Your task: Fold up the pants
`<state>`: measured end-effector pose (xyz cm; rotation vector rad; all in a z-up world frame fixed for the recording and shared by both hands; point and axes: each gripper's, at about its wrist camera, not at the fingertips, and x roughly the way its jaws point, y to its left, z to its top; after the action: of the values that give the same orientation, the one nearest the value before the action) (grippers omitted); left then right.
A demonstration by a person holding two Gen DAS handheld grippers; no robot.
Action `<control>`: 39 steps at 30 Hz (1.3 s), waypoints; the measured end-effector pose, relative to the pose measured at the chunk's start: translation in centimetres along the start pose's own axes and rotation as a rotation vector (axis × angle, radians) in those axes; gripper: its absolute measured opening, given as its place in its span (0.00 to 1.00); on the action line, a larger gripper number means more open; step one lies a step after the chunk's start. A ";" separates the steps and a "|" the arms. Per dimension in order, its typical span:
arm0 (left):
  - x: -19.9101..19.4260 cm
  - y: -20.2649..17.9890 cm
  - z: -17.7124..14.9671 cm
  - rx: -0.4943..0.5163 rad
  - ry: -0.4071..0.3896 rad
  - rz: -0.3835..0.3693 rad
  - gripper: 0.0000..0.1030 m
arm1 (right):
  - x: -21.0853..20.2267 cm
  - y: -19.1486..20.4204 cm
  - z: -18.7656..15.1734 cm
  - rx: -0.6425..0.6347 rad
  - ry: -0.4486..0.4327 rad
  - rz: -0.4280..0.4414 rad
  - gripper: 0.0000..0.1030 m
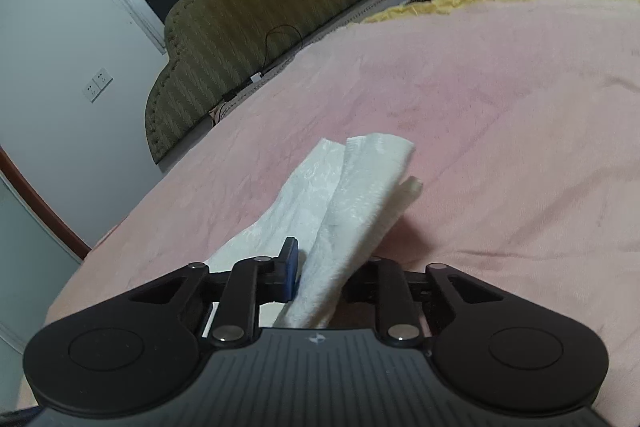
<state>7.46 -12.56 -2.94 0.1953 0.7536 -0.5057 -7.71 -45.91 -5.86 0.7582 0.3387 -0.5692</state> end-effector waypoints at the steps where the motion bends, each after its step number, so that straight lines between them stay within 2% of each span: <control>1: 0.1 0.2 0.2 -0.029 0.019 -0.048 0.92 | -0.1 0.4 0.0 -0.021 -0.008 0.000 0.19; 5: 1.3 1.2 1.4 -0.207 0.125 -0.317 0.91 | -0.9 3.0 -0.1 -0.188 -0.054 -0.015 0.15; 9: 2.4 1.6 2.6 -0.389 0.164 -0.575 0.93 | -2.6 8.6 -2.0 -0.546 -0.127 -0.014 0.15; 12: 3.3 1.4 3.3 -0.509 0.165 -0.722 0.94 | -3.6 12.2 -4.4 -0.763 -0.154 0.027 0.15; 15: 5.3 0.3 3.9 -0.604 0.198 -0.836 0.96 | -4.1 14.5 -6.4 -0.853 -0.136 0.106 0.15; 18: 8.2 -0.8 4.2 -0.700 0.260 -0.880 0.97 | -4.1 15.5 -7.6 -0.879 -0.108 0.157 0.15; 21: 11.8 -2.1 4.1 -0.785 0.358 -0.913 0.98 | -3.8 15.7 -8.2 -0.909 -0.092 0.147 0.15; 23: 13.5 -2.8 3.9 -0.800 0.431 -0.871 0.98 | -3.2 15.9 -8.3 -0.936 -0.047 0.115 0.15; 25: 13.1 -2.8 3.9 -0.765 0.411 -0.876 0.98 | -3.1 16.1 -8.3 -0.945 -0.020 0.087 0.16; 27: 12.0 -2.6 4.4 -0.707 0.355 -0.830 0.99 | -3.2 16.3 -8.7 -0.985 0.013 0.076 0.32; 28: 11.6 -2.6 4.6 -0.685 0.336 -0.807 0.99 | -3.2 16.5 -9.2 -1.020 0.011 0.072 0.52; 29: 11.4 -2.5 4.9 -0.663 0.320 -0.799 0.99 | -3.1 16.8 -9.9 -1.071 0.006 0.065 0.64; 30: 11.3 -2.3 5.0 -0.650 0.313 -0.792 0.99 | -2.7 17.1 -10.8 -1.144 -0.003 0.045 0.64; 32: 11.5 -2.1 4.9 -0.654 0.321 -0.777 0.99 | -1.4 18.1 -12.5 -1.269 -0.001 -0.003 0.64; 34: 11.8 -1.9 4.7 -0.673 0.338 -0.788 0.99 | 0.0 18.7 -13.2 -1.323 -0.009 -0.045 0.63; 35: 11.9 -1.5 4.5 -0.686 0.340 -0.793 0.99 | 0.7 18.9 -13.1 -1.329 -0.014 -0.066 0.59; 36: 12.0 -1.4 4.4 -0.697 0.343 -0.796 0.99 | 1.6 19.2 -12.9 -1.335 -0.016 -0.091 0.52; 37: 12.2 -1.3 4.5 -0.705 0.346 -0.799 0.99 | 2.4 19.4 -12.7 -1.349 -0.018 -0.121 0.31; 38: 12.0 -1.0 4.5 -0.710 0.346 -0.803 0.99 | 3.2 19.4 -12.4 -1.364 -0.018 -0.132 0.19; 39: 12.0 -0.9 4.6 -0.710 0.347 -0.808 0.99 | 3.7 19.4 -12.3 -1.373 -0.012 -0.132 0.14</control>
<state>17.17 -19.35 -8.02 -0.7328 1.3077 -0.9390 5.67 -26.94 -5.44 -0.5939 0.6551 -0.3387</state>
